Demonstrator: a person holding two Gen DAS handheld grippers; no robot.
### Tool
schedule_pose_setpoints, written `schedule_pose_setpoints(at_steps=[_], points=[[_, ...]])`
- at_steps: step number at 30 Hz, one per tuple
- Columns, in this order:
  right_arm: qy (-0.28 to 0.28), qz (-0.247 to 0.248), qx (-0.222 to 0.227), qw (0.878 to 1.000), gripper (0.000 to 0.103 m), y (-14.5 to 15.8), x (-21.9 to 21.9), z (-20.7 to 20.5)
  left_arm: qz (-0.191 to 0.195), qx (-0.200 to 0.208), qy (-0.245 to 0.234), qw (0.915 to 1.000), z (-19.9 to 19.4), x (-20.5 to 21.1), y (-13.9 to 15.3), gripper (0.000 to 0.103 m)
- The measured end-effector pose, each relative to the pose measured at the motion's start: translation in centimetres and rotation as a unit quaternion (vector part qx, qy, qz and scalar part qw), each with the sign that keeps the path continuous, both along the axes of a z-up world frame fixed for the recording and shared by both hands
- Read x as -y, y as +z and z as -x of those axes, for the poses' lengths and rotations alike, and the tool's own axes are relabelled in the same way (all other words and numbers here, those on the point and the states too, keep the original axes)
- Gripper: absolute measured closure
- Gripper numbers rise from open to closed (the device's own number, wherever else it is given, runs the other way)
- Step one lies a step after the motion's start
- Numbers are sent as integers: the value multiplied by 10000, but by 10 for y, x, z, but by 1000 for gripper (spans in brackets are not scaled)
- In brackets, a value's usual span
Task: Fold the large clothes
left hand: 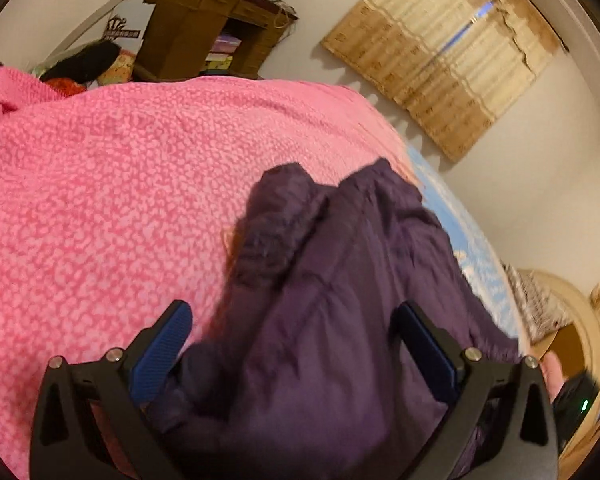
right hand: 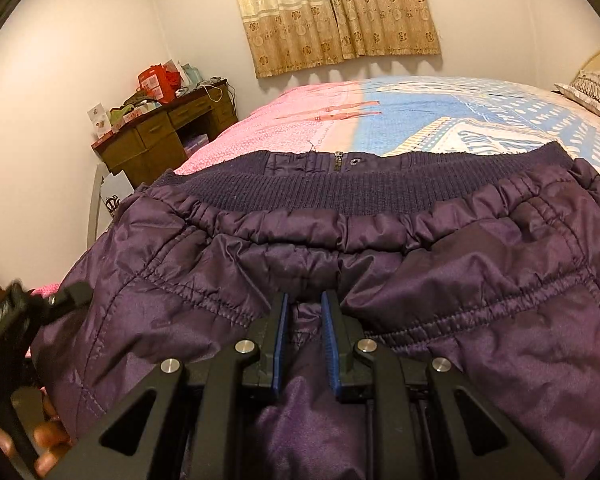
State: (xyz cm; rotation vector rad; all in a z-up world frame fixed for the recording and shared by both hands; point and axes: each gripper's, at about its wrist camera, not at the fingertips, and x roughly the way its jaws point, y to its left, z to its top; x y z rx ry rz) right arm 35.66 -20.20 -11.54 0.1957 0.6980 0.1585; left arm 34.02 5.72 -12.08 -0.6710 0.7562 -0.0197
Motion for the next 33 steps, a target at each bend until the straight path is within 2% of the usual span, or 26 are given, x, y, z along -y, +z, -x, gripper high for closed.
schedule_pose_setpoints(at_steps=[3, 4, 5, 7, 8, 9, 11, 12, 16, 19, 21, 23, 25, 27, 29, 31, 33], points=[[1, -25, 6, 10000, 85, -1, 1, 1, -162, 70, -158, 9997, -5, 7, -1, 1], [1, -26, 5, 10000, 85, -1, 1, 1, -200, 135, -210, 9995, -4, 9, 0, 7], [2, -32, 6, 10000, 85, -1, 0, 1, -132, 207, -258, 9994, -1, 8, 1, 25], [-1, -24, 6, 10000, 85, -1, 1, 1, 177, 340, -313, 9988, 6, 4, 4, 48], [-2, -21, 7, 10000, 85, -1, 1, 1, 161, 395, -315, 9986, 8, 1, 7, 59], [0, -31, 9, 10000, 85, 0, 1, 2, 30, 472, -350, 9983, 10, 3, 13, 63], [2, -53, 11, 10000, 85, 0, 1, 2, -641, 681, -455, 9946, 16, 22, 34, 71], [-1, -67, 13, 10000, 85, 0, 1, 2, -870, 802, -493, 9917, 17, 30, 43, 72], [18, -245, -43, 9997, 85, 0, 5, 1, -1352, 1315, -796, 9788, 25, 58, 81, 75], [45, -413, -261, 9988, 85, 11, 11, 2, -1825, 1631, -1098, 9633, 33, 87, 111, 75], [70, -1143, -44, 9934, 85, 25, 30, 17, -1976, 1789, -1256, 9556, 38, 100, 122, 76], [63, -1646, 20, 9863, 85, 30, 45, 26, -2079, 1989, -1471, 9463, 46, 120, 135, 77], [414, -1916, -332, 9800, 85, 20, 49, 26, -2195, 2115, -1673, 9376, 50, 133, 140, 77], [759, -1866, -589, 9777, 85, 11, 48, 26, -2410, 2215, -1961, 9244, 53, 155, 143, 79], [774, -2092, -536, 9733, 85, 17, 59, 33, -2683, 2370, -2217, 9070, 64, 179, 143, 80], [642, -2602, -297, 9630, 85, 27, 84, 46, -2759, 2448, -2444, 8968, 70, 198, 145, 82], [387, -2804, -80, 9591, 85, 37, 111, 61, -2730, 2489, -2681, 8897, 73, 215, 145, 86]])
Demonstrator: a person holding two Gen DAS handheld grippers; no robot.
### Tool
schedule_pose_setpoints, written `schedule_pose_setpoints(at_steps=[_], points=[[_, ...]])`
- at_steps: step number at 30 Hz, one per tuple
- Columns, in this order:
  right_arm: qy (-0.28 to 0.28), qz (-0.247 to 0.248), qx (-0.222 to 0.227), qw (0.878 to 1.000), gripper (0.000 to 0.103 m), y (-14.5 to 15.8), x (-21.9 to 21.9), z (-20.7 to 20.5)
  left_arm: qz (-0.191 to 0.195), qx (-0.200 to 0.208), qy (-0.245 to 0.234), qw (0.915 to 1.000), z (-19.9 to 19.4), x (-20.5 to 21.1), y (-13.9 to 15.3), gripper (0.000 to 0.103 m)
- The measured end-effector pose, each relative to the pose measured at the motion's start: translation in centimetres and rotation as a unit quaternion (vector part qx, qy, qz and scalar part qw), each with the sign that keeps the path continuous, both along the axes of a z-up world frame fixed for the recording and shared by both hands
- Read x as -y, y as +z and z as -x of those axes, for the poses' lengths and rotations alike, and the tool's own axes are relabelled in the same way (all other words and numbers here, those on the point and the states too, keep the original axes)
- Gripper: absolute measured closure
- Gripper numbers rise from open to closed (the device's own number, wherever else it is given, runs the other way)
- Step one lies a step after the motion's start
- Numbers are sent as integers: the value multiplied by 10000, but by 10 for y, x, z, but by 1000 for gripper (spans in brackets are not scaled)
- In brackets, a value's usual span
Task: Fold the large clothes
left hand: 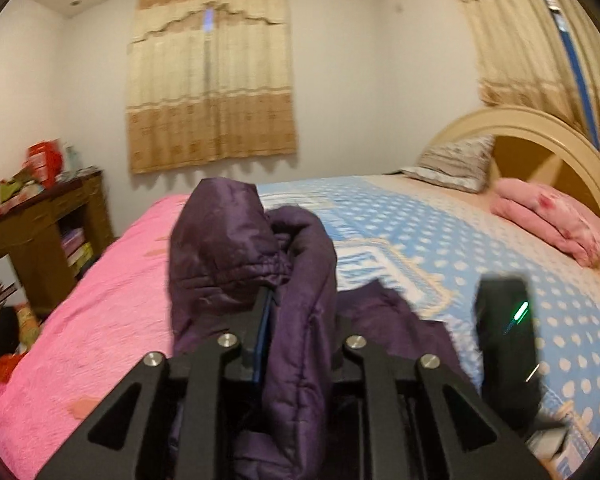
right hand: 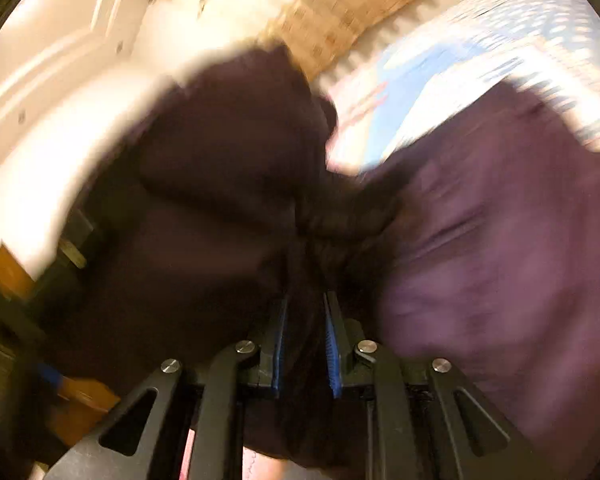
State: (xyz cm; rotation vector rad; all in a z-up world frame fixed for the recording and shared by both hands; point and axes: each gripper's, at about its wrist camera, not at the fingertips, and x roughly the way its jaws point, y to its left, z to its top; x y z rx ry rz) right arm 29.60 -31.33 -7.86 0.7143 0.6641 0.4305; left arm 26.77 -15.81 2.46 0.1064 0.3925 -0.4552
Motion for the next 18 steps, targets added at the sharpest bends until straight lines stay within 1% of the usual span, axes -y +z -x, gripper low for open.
schedule_pose_setpoints(at_steps=[2, 3, 4, 5, 6, 7, 8, 9, 10, 11, 12, 14, 16, 18], points=[[-296, -96, 126, 9994, 85, 8, 32, 14, -50, -39, -158, 9999, 1, 17, -2, 87], [-395, -163, 159, 9990, 85, 10, 46, 19, -137, -26, -274, 9995, 4, 29, -6, 87], [-550, -260, 149, 9980, 85, 9, 63, 25, -194, -32, -364, 9991, 6, 38, -8, 87], [-674, -354, 139, 9970, 85, 8, 74, 30, -265, -78, -533, 9982, 8, 49, -14, 89], [-775, -549, 156, 9954, 85, 6, 87, 35, -307, -205, -739, 9966, 8, 60, -21, 90], [-789, -723, 171, 9941, 84, 4, 95, 39, -389, -230, -796, 9958, 8, 68, -28, 90], [-770, -905, 178, 9928, 81, 3, 100, 42, -579, -145, -797, 9950, 10, 76, -37, 90], [-723, -1083, 167, 9913, 64, 2, 104, 43, -691, -96, -806, 9943, 10, 81, -43, 90], [-639, -1217, 160, 9904, 36, 2, 104, 43, -706, -121, -822, 9940, 8, 82, -47, 90], [-588, -1221, 184, 9906, 26, 4, 101, 42, -665, -207, -838, 9940, 5, 80, -53, 90], [-531, -1143, 271, 9917, 23, 9, 97, 39, -622, -240, -851, 9941, 5, 80, -54, 90], [-235, -1146, 374, 9924, 23, 17, 95, 29, -553, -213, -911, 9941, 4, 76, -52, 90], [87, -1237, 278, 9919, 23, 19, 88, 9, -467, -159, -1027, 9935, 6, 69, -49, 90], [328, -1079, 73, 9936, 23, 23, 79, -14, -391, -114, -1106, 9930, 9, 64, -48, 89]])
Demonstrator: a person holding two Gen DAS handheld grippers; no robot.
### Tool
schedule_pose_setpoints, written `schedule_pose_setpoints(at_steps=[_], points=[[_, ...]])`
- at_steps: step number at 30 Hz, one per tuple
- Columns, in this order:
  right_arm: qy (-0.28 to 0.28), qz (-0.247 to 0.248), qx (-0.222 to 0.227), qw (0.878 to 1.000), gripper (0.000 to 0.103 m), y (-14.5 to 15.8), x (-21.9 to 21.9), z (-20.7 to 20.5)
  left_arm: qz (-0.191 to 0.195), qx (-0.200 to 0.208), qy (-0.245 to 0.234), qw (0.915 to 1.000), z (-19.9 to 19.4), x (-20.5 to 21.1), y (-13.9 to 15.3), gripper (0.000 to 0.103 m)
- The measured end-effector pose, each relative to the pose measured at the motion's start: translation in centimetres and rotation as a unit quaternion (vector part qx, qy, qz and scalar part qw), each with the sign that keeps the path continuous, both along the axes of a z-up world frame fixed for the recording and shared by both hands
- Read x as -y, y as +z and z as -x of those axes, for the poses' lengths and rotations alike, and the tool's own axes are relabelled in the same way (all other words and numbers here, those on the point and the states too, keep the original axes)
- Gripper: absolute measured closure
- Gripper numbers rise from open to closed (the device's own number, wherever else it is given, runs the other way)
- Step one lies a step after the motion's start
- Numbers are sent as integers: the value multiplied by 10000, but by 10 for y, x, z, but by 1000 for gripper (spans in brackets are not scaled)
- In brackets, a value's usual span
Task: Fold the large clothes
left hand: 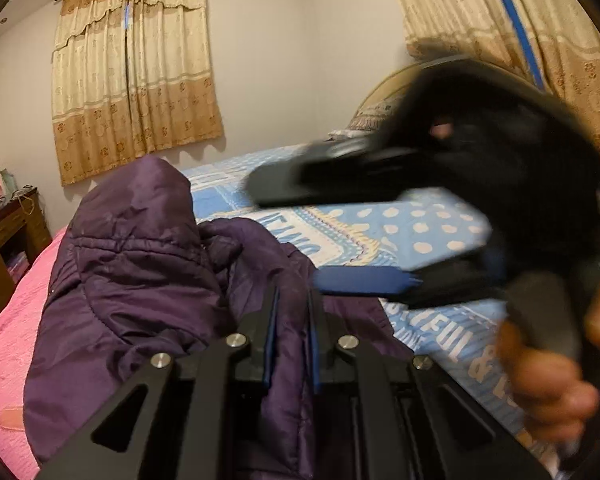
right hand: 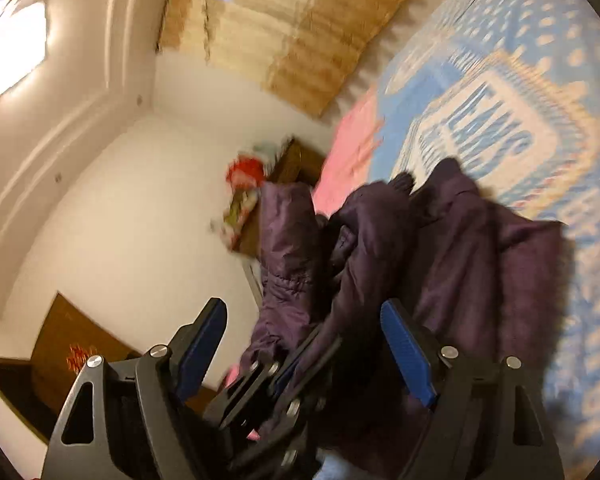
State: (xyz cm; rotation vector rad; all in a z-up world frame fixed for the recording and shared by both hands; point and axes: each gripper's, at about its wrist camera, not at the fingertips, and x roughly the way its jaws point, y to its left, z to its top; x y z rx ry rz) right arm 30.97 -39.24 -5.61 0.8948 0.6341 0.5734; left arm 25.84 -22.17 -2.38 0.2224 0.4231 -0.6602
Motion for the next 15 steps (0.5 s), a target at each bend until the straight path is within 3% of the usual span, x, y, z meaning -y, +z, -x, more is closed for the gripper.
schedule_pose_setpoints(at_steps=[4, 6, 8, 12, 14, 15], points=[[461, 235, -317, 9982, 23, -2, -23, -51, 118, 12, -113, 9999, 2, -7, -1, 90], [771, 496, -300, 9953, 13, 5, -41, -68, 122, 21, -167, 9998, 4, -4, -6, 90], [1172, 969, -222, 9881, 3, 15, -59, -89, 148, 3, -210, 9997, 3, -3, -8, 90], [1680, 1757, -251, 9697, 3, 20, -93, -114, 206, -50, -243, 9995, -1, -8, -9, 90], [1695, 1924, -349, 9659, 20, 14, -98, -121, 64, -56, -284, 9996, 4, -10, -7, 90], [1647, 2053, -395, 9639, 47, 10, -100, -121, 27, -13, -312, 9995, 8, -13, -6, 90]])
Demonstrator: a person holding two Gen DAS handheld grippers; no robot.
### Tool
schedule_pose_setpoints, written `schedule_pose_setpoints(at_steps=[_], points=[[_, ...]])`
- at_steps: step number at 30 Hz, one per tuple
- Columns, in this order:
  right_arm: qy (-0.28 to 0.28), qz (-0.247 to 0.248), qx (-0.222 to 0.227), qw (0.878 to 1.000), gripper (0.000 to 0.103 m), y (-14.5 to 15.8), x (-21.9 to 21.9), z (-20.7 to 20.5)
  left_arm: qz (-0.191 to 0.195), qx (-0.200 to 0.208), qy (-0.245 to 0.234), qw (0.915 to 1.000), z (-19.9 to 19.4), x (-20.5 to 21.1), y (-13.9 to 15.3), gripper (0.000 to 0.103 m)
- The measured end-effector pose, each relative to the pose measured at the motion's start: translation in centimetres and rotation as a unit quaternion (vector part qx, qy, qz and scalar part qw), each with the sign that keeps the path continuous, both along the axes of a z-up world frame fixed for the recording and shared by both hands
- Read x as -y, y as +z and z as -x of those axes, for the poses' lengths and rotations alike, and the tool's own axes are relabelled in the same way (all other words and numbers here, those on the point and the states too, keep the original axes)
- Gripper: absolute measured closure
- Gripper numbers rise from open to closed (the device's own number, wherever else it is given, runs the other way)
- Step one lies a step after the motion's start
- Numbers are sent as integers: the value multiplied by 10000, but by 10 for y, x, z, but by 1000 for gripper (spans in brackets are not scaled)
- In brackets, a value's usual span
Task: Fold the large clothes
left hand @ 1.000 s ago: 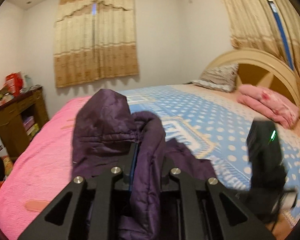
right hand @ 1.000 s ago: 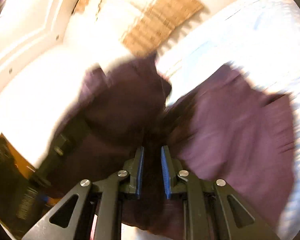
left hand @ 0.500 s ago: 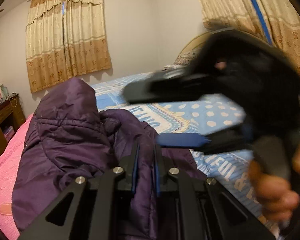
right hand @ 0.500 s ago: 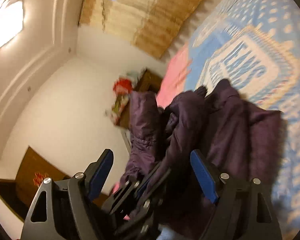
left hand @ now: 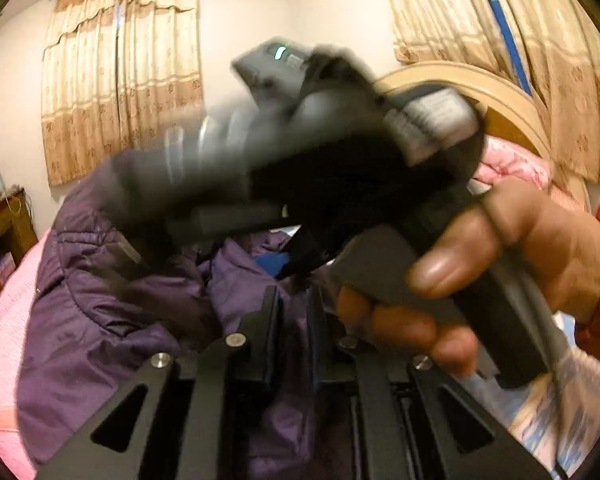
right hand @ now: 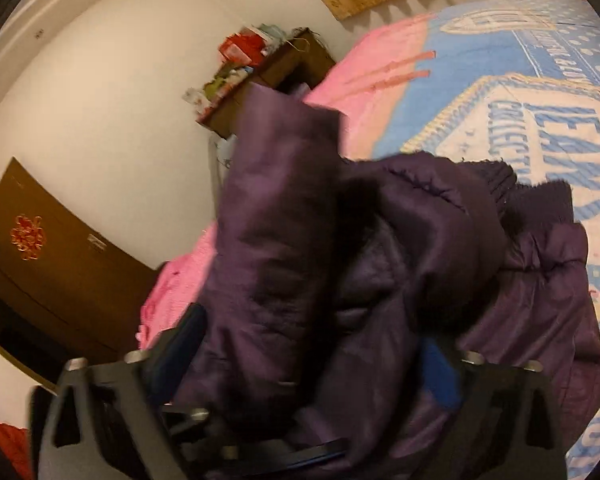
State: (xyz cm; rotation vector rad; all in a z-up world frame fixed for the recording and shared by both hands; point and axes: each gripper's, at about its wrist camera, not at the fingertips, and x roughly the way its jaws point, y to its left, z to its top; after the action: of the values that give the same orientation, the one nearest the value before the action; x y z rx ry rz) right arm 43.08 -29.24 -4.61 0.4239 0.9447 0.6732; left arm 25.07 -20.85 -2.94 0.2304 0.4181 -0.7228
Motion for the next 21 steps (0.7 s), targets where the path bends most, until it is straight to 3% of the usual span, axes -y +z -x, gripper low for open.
schedule_pose_setpoints(at_steps=[1, 3, 6, 7, 8, 10, 12, 14, 17, 21], points=[[-10, 16, -46, 10000, 57, -7, -2, -1, 13, -47, -96, 9999, 6, -6, 2, 90], [-201, -186, -116, 9996, 64, -15, -1, -1, 102, -192, -261, 9994, 19, -23, 6, 89], [-515, -132, 64, 9986, 69, -16, -7, 8, 589, -468, -258, 9968, 38, -71, 21, 88], [-593, -101, 132, 9981, 70, -15, -9, 14, 786, -489, -125, 9956, 39, -87, 26, 82], [-671, -41, 210, 9975, 71, -14, -7, 18, 964, -466, 82, 9942, 38, -102, 32, 71], [-805, 69, 385, 9960, 74, -8, -15, 26, 1380, -401, 933, 9852, 21, -141, 44, 53], [-864, 94, 559, 9946, 78, 2, -24, 34, 1504, -500, 1803, 9708, -10, -167, 44, 50], [-860, -4, 687, 9939, 81, 11, -25, 46, 1296, -578, 2254, 9639, -36, -170, 34, 50], [-798, -16, 1002, 9918, 87, 41, -19, 70, 902, -949, 2329, 9637, -76, -143, 12, 51], [-906, -111, 1182, 9888, 91, 66, 18, 97, 1252, -1277, 2033, 9626, -85, -107, 12, 53]])
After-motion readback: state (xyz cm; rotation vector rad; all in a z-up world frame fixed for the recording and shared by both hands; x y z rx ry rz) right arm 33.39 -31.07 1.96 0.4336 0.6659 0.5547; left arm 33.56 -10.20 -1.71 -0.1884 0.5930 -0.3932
